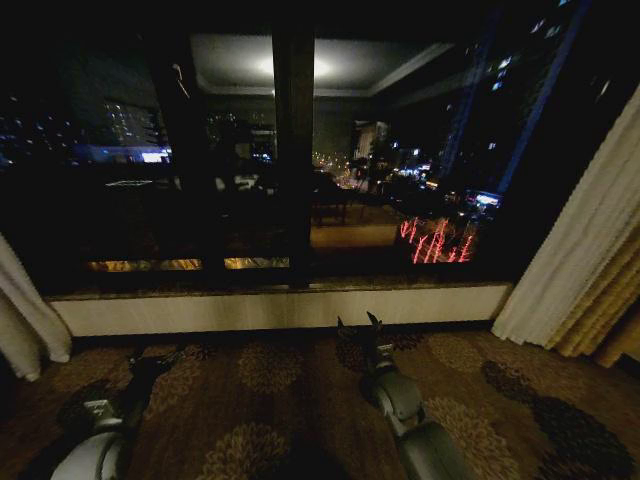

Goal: Open the curtains by pulling them apart, changing their state from closed to fully open.

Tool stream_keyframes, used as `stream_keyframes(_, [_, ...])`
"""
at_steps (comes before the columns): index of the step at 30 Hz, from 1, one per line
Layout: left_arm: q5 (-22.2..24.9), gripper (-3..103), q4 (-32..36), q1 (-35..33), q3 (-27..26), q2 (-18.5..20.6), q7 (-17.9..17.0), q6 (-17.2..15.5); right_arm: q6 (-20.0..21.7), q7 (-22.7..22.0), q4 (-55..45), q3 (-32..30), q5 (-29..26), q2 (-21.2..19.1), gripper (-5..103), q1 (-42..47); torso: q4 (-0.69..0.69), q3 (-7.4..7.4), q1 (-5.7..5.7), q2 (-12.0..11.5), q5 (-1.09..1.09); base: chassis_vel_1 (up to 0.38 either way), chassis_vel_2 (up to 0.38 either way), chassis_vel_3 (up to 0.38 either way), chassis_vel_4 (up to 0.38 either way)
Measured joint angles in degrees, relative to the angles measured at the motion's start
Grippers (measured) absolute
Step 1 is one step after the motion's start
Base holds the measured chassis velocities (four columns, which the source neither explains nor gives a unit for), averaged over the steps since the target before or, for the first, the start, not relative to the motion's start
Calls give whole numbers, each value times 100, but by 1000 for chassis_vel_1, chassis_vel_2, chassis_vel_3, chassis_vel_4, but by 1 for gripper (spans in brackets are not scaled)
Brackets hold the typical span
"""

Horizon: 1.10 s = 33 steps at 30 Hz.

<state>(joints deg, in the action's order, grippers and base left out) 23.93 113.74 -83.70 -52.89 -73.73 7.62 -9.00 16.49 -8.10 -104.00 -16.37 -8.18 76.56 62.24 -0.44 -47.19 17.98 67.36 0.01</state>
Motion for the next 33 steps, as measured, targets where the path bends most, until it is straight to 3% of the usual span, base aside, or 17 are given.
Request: stream_keyframes(33, [0, 100, 0, 0, 0, 0, 0, 0, 0, 0, 0, 0, 0, 0, 100, 0, 0, 0, 0, 0, 0, 0, 0, 0, 0])
